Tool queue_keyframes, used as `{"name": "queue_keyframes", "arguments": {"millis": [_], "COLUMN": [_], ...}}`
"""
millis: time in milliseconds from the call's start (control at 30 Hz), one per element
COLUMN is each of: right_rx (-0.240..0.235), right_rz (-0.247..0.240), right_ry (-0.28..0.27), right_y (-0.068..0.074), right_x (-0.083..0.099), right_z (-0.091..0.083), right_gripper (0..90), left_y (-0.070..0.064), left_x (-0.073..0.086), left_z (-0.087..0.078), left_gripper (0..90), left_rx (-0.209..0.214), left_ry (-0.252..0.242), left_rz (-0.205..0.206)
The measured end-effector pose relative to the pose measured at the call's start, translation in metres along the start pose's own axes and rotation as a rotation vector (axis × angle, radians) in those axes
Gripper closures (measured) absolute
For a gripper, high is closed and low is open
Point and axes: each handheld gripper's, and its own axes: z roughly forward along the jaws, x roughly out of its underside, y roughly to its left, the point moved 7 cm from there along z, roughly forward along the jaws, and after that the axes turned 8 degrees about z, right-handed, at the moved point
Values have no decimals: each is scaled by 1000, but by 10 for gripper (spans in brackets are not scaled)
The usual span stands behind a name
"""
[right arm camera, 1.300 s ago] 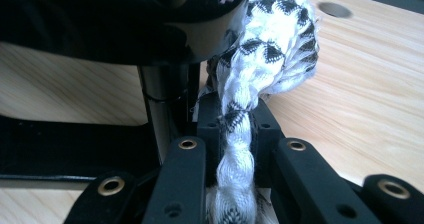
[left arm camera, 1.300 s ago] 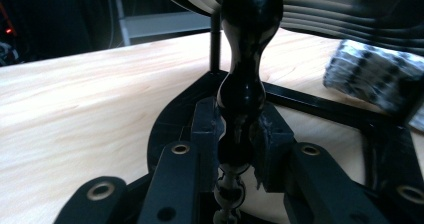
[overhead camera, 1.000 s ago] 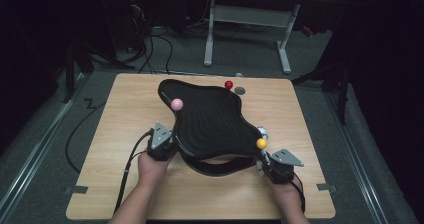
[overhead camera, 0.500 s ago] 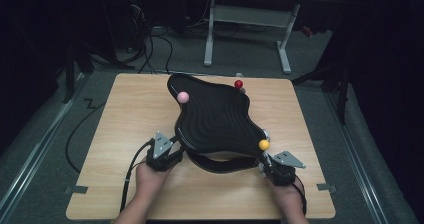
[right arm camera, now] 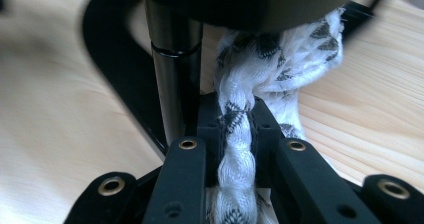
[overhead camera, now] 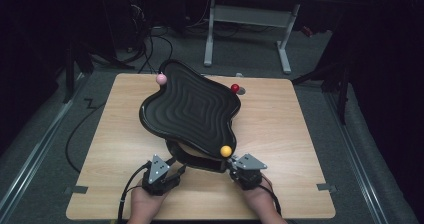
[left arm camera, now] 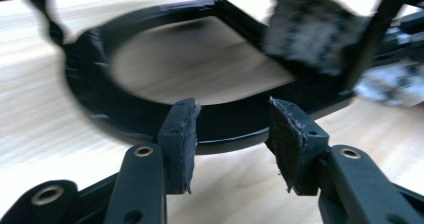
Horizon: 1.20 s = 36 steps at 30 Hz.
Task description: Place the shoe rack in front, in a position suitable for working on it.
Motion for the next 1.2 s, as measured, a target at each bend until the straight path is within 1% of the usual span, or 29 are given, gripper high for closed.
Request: {"name": "queue_keyframes", "arguments": {"millis": [100, 167, 200, 233, 267, 367, 400, 467, 567, 600, 633, 667, 700, 733, 767, 800, 833, 867, 900, 933, 967, 1000, 1033, 1067, 1100, 1167, 1200], "right_rx": [-69, -78, -75, -72, -58, -23, -13, 6, 42, 51, 55, 68, 87, 94, 93, 86, 79, 75, 69, 68, 76, 82, 72, 73, 78, 63, 59], "right_rz": [-29, -51, -48, -39, -24, -9, 11, 31, 36, 46, 65, 86, 107, 129, 153, 161, 159, 153, 147, 130, 118, 114, 106, 92, 91, 85, 78], "right_ry": [1, -2, -5, -10, -17, -28, -26, -12, 12, 27, 45, 51, 46, 36, 33, 40, 51, 75, 95, 123, 131, 131, 132, 133, 131, 129, 117], "right_y": [24, 31, 31, 28, 21, 5, -3, -15, -27, -31, -34, -37, -40, -42, -44, -43, -43, -41, -39, -38, -38, -37, -36, -36, -37, -36, -36], "right_x": [-3, -4, -4, -4, -3, 0, 3, 9, 21, 25, 29, 30, 30, 29, 26, 25, 26, 28, 30, 34, 35, 34, 34, 34, 34, 33, 30], "right_z": [5, 4, 2, -1, -7, -21, -27, -36, -43, -44, -44, -44, -44, -45, -45, -43, -41, -37, -34, -29, -27, -27, -26, -26, -26, -26, -27], "right_gripper": [806, 806, 806, 805, 806, 805, 803, 798, 768, 729, 648, 555, 488, 437, 389, 386, 382, 384, 394, 408, 431, 483, 500, 537, 595, 721, 757], "left_y": [-15, -24, -28, -34, -37, -47, -48, -53, -59, -61, -62, -63, -64, -65, -66, -66, -65, -65, -64, -64, -64, -64, -64, -64, -64, -63, -63], "left_x": [-4, -8, -10, -13, -14, -19, -20, -23, -28, -29, -30, -30, -31, -32, -32, -33, -33, -33, -34, -34, -34, -33, -33, -32, -32, -30, -29], "left_z": [0, 2, 4, 7, 9, 17, 20, 26, 33, 36, 39, 42, 44, 46, 48, 49, 49, 50, 50, 50, 50, 49, 48, 47, 46, 41, 39], "left_gripper": [532, 525, 521, 517, 514, 511, 511, 510, 504, 504, 504, 507, 514, 521, 555, 583, 614, 669, 700, 732, 734, 736, 737, 738, 738, 739, 739], "left_rx": [35, 57, 69, 87, 100, 128, 133, 144, 167, 171, 173, 174, 175, 176, 169, 160, 147, 140, 128, 127, 127, 127, 127, 127, 128, 128, 127], "left_ry": [-8, -18, -22, -24, -28, -30, -31, -34, -43, -42, -42, -41, -41, -40, -37, -40, -45, -47, -50, -50, -49, -47, -43, -42, -42, -38, -35], "left_rz": [19, 36, 45, 57, 60, 74, 75, 76, 85, 89, 88, 88, 88, 91, 100, 104, 108, 109, 115, 117, 116, 116, 117, 116, 115, 117, 120]}}
